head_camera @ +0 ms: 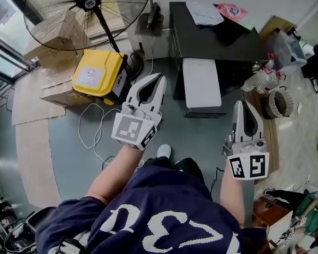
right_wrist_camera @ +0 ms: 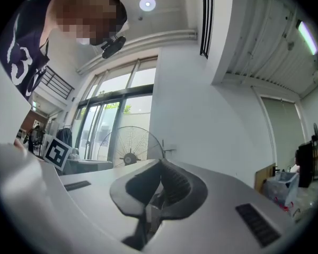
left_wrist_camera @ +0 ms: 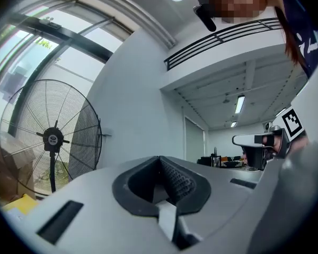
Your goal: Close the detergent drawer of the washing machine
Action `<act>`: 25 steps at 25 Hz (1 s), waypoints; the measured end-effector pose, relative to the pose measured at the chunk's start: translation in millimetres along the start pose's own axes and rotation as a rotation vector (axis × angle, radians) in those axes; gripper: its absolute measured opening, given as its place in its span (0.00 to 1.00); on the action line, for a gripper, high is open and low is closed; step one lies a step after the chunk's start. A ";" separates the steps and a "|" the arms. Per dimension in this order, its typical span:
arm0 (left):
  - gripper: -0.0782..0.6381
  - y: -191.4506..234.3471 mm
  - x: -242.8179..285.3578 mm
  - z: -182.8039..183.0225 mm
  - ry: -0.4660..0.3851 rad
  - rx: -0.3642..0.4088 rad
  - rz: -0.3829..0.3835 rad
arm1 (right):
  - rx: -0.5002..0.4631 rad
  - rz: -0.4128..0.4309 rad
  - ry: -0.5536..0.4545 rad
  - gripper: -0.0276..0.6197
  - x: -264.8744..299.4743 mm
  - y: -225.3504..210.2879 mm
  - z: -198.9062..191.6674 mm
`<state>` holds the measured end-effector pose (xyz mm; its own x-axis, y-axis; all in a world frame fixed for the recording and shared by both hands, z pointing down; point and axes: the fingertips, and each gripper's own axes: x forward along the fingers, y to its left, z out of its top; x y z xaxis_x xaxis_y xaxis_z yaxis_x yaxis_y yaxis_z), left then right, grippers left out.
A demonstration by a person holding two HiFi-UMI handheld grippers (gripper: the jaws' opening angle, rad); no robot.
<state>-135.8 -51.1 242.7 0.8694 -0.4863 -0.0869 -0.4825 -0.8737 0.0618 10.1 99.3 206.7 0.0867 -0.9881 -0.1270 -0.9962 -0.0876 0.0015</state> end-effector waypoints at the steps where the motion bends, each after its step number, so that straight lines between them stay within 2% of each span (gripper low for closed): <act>1: 0.13 3.5 6.2 -4.7 0.007 -0.008 0.002 | 0.002 -0.006 0.006 0.07 4.4 -5.0 -3.1; 9: 0.13 11.0 51.4 -31.6 0.044 -0.029 0.036 | 0.019 0.033 0.040 0.07 41.7 -46.3 -24.9; 20: 0.13 -0.2 125.6 -35.3 0.010 0.002 0.191 | 0.043 0.223 0.026 0.07 102.6 -127.5 -37.1; 25: 0.14 -3.2 139.3 -41.7 -0.002 0.008 0.254 | 0.057 0.283 0.043 0.07 117.6 -149.7 -52.1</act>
<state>-8.7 -115.5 271.8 0.7201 -0.6902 -0.0713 -0.6863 -0.7236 0.0736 170.1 -10.4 243.2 -0.1951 -0.9769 -0.0872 -0.9799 0.1980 -0.0248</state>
